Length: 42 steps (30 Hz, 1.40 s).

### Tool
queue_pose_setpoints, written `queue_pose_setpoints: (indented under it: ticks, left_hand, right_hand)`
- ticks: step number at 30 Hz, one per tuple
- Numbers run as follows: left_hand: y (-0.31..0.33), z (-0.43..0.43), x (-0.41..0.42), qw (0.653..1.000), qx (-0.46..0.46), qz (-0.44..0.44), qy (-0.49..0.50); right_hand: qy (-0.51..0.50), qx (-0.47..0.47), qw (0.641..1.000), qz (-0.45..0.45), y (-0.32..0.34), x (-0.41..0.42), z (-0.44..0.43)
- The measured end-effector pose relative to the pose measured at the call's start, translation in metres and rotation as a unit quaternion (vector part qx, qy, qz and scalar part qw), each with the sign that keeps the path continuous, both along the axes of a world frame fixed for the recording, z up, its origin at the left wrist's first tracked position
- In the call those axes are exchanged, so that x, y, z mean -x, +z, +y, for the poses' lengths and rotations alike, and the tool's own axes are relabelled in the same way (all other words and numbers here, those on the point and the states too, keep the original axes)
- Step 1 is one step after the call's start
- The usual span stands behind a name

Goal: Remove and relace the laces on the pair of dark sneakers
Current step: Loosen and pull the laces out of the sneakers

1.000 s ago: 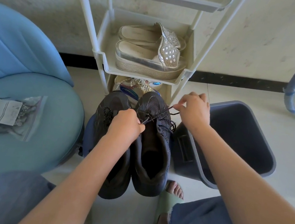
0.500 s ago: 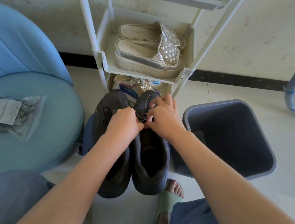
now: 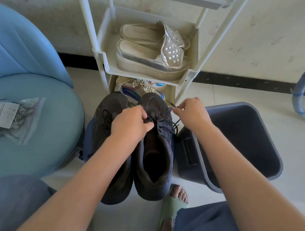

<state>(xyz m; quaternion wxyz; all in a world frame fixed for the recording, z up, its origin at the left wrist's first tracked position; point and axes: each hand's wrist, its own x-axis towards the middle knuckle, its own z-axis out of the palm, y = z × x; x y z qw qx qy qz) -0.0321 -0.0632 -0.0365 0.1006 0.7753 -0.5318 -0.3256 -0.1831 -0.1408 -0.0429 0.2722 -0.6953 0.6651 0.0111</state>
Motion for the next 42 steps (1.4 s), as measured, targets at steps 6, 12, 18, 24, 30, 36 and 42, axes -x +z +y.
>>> queue_pose_setpoints:
  ticks: [6,12,18,24,30,36,42]
  left_hand:
    - [-0.016,-0.019,0.004,0.964,0.087,-0.138,-0.212]
    - [-0.012,-0.031,0.005,0.958,0.064,-0.155,-0.234]
    - [-0.027,-0.041,0.005,0.960,0.046,-0.136,-0.239]
    - [-0.035,-0.023,0.003,0.919,0.059,0.288,0.263]
    - [-0.034,-0.028,-0.003,0.987,0.101,0.105,-0.068]
    - [-0.025,-0.025,0.005,0.978,0.132,-0.070,-0.148]
    - [-0.029,-0.032,-0.010,0.803,0.171,0.360,0.443]
  right_hand:
    - [0.137,-0.037,0.990,-0.020,0.009,-0.023,0.008]
    - [0.143,-0.209,0.967,-0.013,0.009,-0.026,0.013]
    - [0.103,-0.264,0.959,-0.003,0.010,-0.029,0.018]
    - [0.085,-0.257,0.963,0.000,0.016,-0.015,0.010]
    - [0.099,-0.244,0.964,-0.023,0.016,-0.011,0.011]
    - [0.105,-0.247,0.963,-0.019,0.014,-0.011,0.012]
    - [0.100,-0.261,0.960,-0.025,0.011,-0.008,0.010]
